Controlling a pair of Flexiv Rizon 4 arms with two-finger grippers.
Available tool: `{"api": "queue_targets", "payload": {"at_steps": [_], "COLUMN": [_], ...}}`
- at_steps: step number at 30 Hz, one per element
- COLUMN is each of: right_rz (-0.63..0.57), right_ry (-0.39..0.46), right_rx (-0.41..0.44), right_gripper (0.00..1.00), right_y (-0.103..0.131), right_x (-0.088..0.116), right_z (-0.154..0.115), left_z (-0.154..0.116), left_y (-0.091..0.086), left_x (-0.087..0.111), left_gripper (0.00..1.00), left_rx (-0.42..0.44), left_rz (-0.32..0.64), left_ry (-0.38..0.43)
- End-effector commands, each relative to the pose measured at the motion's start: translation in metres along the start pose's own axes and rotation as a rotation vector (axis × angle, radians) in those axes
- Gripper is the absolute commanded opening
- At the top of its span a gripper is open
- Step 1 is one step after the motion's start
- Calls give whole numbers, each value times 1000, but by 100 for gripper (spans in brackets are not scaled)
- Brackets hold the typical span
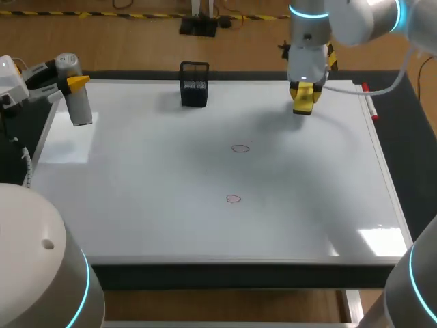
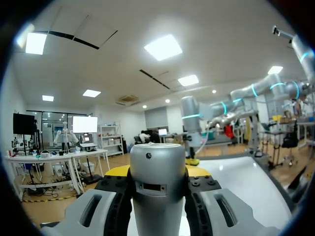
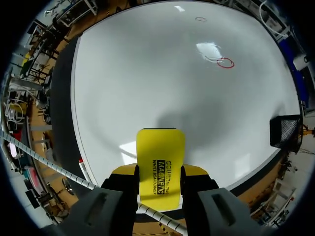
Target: Pick up the inspection probe, press it on each red-marked spot on the whiteboard one by one, put down the probe, pick up the eraser, and wipe off all the red marks.
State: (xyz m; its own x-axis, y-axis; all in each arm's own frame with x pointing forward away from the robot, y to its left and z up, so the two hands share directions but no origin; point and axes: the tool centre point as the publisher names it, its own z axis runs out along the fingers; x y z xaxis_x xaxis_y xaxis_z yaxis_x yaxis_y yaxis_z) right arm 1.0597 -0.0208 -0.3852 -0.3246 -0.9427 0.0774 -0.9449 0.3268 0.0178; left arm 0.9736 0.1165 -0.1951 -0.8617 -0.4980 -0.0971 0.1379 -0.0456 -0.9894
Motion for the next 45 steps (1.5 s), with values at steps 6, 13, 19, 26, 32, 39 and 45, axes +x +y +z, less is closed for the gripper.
{"api": "queue_targets", "payload": {"at_steps": [6,13,19,26,32,39,45], "right_rz": [23,23,23,23,23,23,23], "right_ry": [9,9,9,9,9,9,9], "right_rx": [-23,-23,-23,-23,-23,-23,-23], "right_gripper": [0,0,0,0,0,0,0], "right_y": [-17,-17,-17,-17,-17,-17,-17], "right_x": [7,7,7,7,7,7,7], "right_z": [7,7,7,7,7,7,7], "left_z": [0,0,0,6,20,47,72], "left_y": [-1,-1,-1,-3,-10,-10,-10], "left_x": [0,0,0,10,34,67,92], "left_gripper": [0,0,0,0,0,0,0], "left_rx": [-1,-1,-1,-9,-3,9,27], "left_rz": [1,1,1,9,19,3,-6], "left_ry": [-1,-1,-1,17,58,96,119]}}
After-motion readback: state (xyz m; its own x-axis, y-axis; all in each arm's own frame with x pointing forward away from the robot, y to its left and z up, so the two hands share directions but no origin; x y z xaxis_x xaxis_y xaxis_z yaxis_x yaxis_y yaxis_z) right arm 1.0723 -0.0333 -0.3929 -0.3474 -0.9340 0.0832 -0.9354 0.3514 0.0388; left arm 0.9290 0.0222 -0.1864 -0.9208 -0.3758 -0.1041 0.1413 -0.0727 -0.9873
